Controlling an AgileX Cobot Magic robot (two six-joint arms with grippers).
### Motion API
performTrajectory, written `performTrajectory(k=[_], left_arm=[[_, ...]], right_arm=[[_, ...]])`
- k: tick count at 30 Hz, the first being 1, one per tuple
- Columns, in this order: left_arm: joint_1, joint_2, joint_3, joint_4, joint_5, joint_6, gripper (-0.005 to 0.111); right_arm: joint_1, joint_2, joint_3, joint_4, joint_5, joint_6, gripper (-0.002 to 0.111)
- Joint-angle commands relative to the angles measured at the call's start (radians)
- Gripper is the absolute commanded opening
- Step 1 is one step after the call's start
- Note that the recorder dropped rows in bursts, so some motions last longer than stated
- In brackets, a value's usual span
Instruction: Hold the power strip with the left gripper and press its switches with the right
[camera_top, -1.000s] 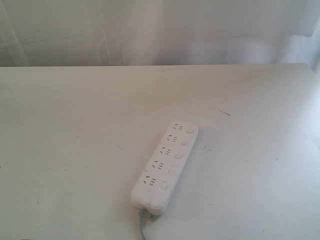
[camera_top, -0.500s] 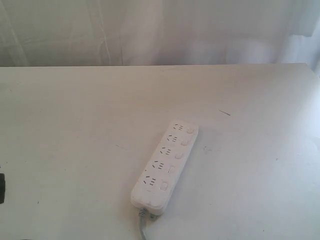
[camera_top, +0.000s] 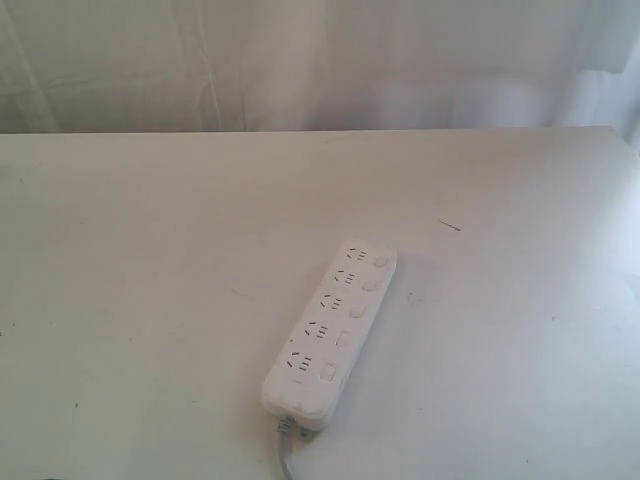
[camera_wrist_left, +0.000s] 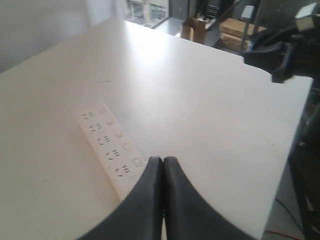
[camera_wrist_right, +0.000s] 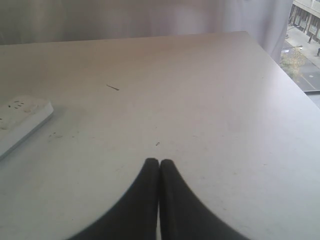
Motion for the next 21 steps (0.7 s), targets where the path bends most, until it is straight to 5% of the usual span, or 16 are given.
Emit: performTrajectory(k=[1, 7, 21], left_arm=[[0.003, -0.050, -0.006, 0.086, -0.176, -0.228, 0.000], [0.003, -0.126, -0.006, 0.334, -0.327, -0.625, 0.000], [0.003, -0.159, -0.006, 0.649, -0.290, -1.333, 0.000]], right_arm=[[0.000, -0.006, 0.002, 0.002, -0.011, -0.004, 0.000], [0.000, -0.006, 0.002, 0.002, -0.011, -0.004, 0.000], [0.000, -0.006, 0.002, 0.002, -0.011, -0.004, 0.000]])
